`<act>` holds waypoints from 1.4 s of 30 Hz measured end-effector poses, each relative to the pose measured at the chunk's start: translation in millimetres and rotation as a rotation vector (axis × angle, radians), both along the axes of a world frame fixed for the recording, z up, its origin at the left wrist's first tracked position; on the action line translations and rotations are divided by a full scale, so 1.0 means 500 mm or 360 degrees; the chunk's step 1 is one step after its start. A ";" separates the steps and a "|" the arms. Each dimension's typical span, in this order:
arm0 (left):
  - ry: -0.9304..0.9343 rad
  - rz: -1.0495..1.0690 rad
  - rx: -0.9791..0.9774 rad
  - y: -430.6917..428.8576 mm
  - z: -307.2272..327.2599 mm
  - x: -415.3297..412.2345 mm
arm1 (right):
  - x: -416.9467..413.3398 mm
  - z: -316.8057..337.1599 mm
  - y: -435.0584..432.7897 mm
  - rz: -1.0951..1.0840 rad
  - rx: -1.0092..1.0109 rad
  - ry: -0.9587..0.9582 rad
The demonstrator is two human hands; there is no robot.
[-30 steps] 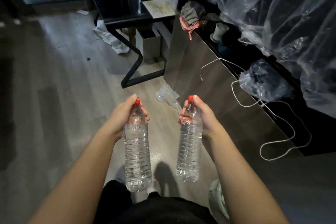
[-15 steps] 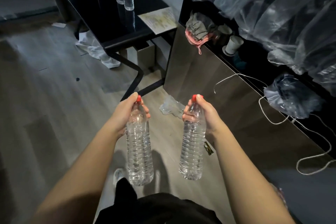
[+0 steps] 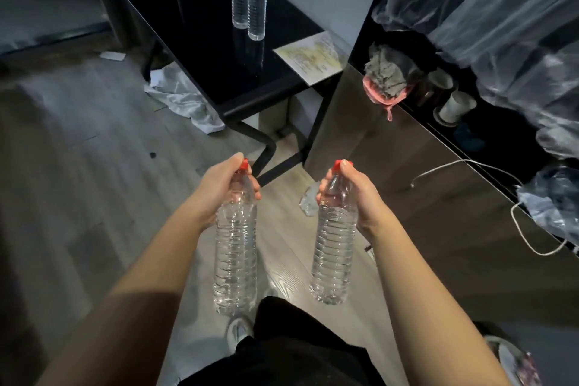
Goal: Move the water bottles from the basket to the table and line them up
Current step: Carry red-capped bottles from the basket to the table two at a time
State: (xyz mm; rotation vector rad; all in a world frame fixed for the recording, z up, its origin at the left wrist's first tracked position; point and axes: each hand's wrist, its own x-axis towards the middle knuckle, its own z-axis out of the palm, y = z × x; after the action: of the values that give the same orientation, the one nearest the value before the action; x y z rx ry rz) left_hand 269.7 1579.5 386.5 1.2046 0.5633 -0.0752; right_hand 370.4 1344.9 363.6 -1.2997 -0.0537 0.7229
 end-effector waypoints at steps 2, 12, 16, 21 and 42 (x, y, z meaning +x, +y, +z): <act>0.0009 0.0005 0.0126 0.043 -0.007 0.021 | 0.028 -0.001 0.040 0.0002 0.0027 0.0002; 0.0006 0.0029 0.0486 0.276 -0.045 0.208 | 0.269 -0.041 0.311 0.0133 -0.0029 -0.0087; 0.0006 0.0159 0.0618 0.371 -0.027 0.314 | 0.377 -0.030 0.425 0.0154 -0.0075 -0.0097; -0.0014 0.0277 0.0615 0.486 -0.011 0.416 | 0.490 0.014 0.544 0.0236 -0.0115 -0.0161; -0.0185 -0.0427 0.0680 0.963 -0.023 0.938 | 0.824 0.022 0.969 -0.0269 -0.0404 -0.0279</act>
State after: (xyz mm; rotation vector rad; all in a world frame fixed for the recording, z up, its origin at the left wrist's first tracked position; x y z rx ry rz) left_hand 738.7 2060.9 374.9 1.6862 0.3193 -0.1148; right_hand 782.3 1829.6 374.8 -1.5883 0.0068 0.4805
